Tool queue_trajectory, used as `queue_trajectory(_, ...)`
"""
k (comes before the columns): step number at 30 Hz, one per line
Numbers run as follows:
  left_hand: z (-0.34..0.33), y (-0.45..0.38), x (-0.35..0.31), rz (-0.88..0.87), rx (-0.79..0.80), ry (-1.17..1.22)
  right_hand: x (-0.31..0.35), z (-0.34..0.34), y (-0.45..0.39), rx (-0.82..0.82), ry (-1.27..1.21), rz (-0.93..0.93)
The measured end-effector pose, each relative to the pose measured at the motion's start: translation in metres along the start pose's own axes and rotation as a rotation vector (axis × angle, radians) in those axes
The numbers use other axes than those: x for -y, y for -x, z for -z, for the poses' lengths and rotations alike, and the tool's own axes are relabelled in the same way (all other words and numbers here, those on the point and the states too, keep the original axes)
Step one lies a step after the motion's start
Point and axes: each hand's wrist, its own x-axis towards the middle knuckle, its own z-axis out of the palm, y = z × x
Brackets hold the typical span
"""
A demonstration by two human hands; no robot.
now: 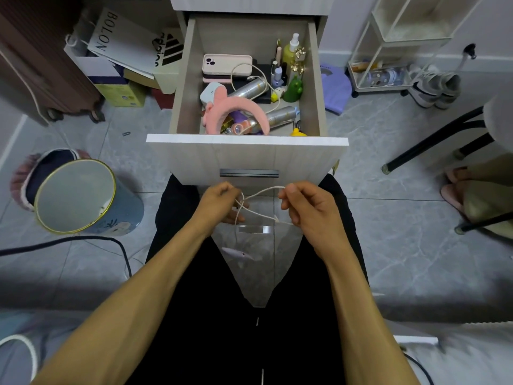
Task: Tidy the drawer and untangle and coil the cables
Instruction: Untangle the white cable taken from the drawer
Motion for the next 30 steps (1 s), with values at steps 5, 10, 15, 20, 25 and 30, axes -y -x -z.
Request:
queue_trajectory(5,-0.001,-0.006,0.002,0.082,-0.094,0.156,-0.007,-0.003,0.0,-0.142,-0.108,-0.004)
queue_trajectory(10,-0.006,-0.017,-0.005,0.104,-0.148,0.134,-0.007,-0.015,0.002,-0.149,-0.119,0.034)
queue_trajectory(15,-0.007,-0.02,-0.001,0.121,-0.145,0.102,-0.002,-0.008,-0.005,-0.18,-0.174,0.097)
queue_trajectory(20,-0.003,-0.009,-0.007,0.044,-0.157,0.149,-0.009,-0.007,-0.02,-0.292,-0.165,-0.106)
queue_trajectory(25,0.005,0.012,-0.025,-0.045,-0.159,0.17,-0.017,-0.011,-0.037,-0.131,-0.011,-0.328)
queue_trajectory(30,0.008,0.031,-0.035,-0.082,-0.101,0.207,-0.024,-0.018,-0.035,0.053,0.231,-0.304)
